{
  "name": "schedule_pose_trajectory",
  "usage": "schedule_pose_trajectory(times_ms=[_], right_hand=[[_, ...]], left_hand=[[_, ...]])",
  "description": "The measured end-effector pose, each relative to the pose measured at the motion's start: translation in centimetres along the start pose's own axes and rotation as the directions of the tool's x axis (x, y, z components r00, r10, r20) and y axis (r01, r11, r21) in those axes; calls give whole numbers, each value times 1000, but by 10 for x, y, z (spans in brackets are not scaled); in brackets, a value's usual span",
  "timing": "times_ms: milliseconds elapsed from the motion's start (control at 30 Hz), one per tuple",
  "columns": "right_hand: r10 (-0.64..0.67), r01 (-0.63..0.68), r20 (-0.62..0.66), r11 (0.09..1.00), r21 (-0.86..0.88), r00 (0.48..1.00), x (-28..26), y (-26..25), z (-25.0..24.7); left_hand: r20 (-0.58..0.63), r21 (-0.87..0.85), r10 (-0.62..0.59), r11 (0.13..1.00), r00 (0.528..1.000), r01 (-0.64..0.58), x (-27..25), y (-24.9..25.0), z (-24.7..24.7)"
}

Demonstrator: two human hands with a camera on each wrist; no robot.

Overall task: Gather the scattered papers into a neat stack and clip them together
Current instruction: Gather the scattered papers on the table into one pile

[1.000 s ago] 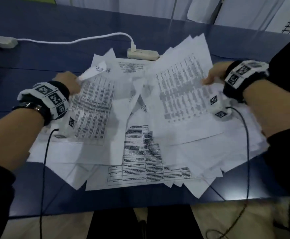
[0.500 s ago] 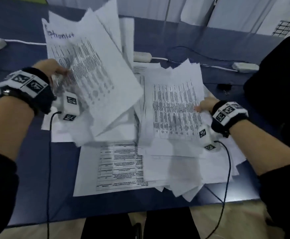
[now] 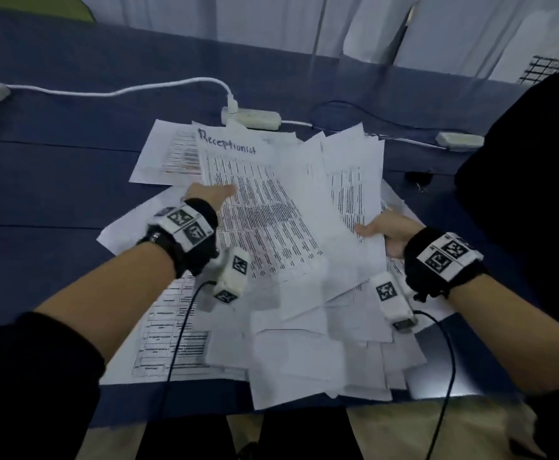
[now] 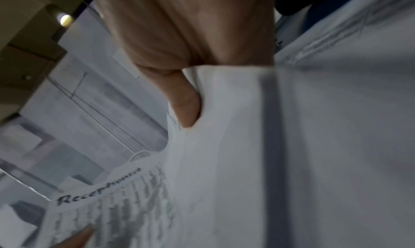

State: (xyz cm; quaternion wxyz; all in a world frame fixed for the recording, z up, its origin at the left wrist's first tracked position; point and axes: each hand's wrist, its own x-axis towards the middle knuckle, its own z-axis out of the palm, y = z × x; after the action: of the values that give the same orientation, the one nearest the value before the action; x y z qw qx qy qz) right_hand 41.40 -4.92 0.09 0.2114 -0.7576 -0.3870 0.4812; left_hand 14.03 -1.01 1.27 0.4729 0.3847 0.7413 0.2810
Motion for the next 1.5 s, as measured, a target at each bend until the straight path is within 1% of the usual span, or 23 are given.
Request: schedule_pose_trajectory(times_ms=[100,200,267,333,400,467,533,567,667,733,800,867,933,967,1033,1067,1100,1167,1200,1267,1333,1433,1500], right_hand=[[-14,-7,116,985,175,993,-11,-2,0],[-64,7,208,965,264,976,-19,-1,3],[-85,21,218,960,281,972,-22,-4,4],[-62,10,224,975,224,973,-22,-2,9],[-82,65,159,992,112,984,-19,2,17],[-119,123,94,992,-37,988,-15,8,23],[-119,133,123,986,-104,985,-14,12,25],[-116,134,161,985,-105,980,-16,14,24],[-114,107,268,993,40,957,-20,21,14],[-116,57,317,981,188,941,-18,29,5],[-120,23,329,958,284,937,-27,28,3],[-125,12,303,936,351,945,-28,22,8],[-97,19,244,952,306,965,-12,24,18],[-81,23,191,957,289,978,4,32,20],[-56,14,159,967,256,986,-5,28,29],[-49,14,134,969,245,990,-13,24,29],[-41,12,123,973,229,991,-21,20,26],[-42,26,62,973,230,997,-30,14,13],[-71,61,30,965,255,997,-24,17,2],[-130,136,-42,950,280,991,-25,15,-14],[-96,129,-132,954,271,987,-21,16,-30],[-64,102,-320,989,104,945,-7,21,-47],[-29,34,-385,999,7,923,4,27,-51]], left_hand=[[-43,-4,31,1000,999,-31,3,-6,12],[31,-85,50,995,998,-48,2,-11,15],[112,-89,41,996,993,-31,2,-17,12],[182,-14,64,998,981,-62,4,-23,3],[229,100,125,984,965,-151,-2,-25,-7],[177,79,159,981,971,-175,4,-29,-12],[107,33,118,992,987,-122,10,-30,-15],[131,28,94,995,987,-99,10,-28,-17],[322,-52,112,994,940,-101,17,-29,-26],[386,-221,183,970,904,-102,19,-30,-29],[432,-322,217,944,875,-75,19,-29,-29],[441,-329,240,940,865,-93,18,-28,-25],[465,-286,246,951,851,-119,13,-26,-16],[475,-235,251,960,843,-153,10,-24,-12],[487,-98,293,954,823,-282,4,-15,-6],[464,-28,332,932,821,-361,7,-10,-6],[399,60,367,904,840,-424,8,-4,-7],[230,249,394,860,890,-445,21,6,-14],[187,380,401,812,897,-443,32,7,-16],[229,666,347,626,909,-407,46,6,-19],[315,813,276,416,908,-408,52,2,-18],[361,867,227,276,905,-415,46,0,-15],[366,883,208,230,907,-409,40,5,-14]])
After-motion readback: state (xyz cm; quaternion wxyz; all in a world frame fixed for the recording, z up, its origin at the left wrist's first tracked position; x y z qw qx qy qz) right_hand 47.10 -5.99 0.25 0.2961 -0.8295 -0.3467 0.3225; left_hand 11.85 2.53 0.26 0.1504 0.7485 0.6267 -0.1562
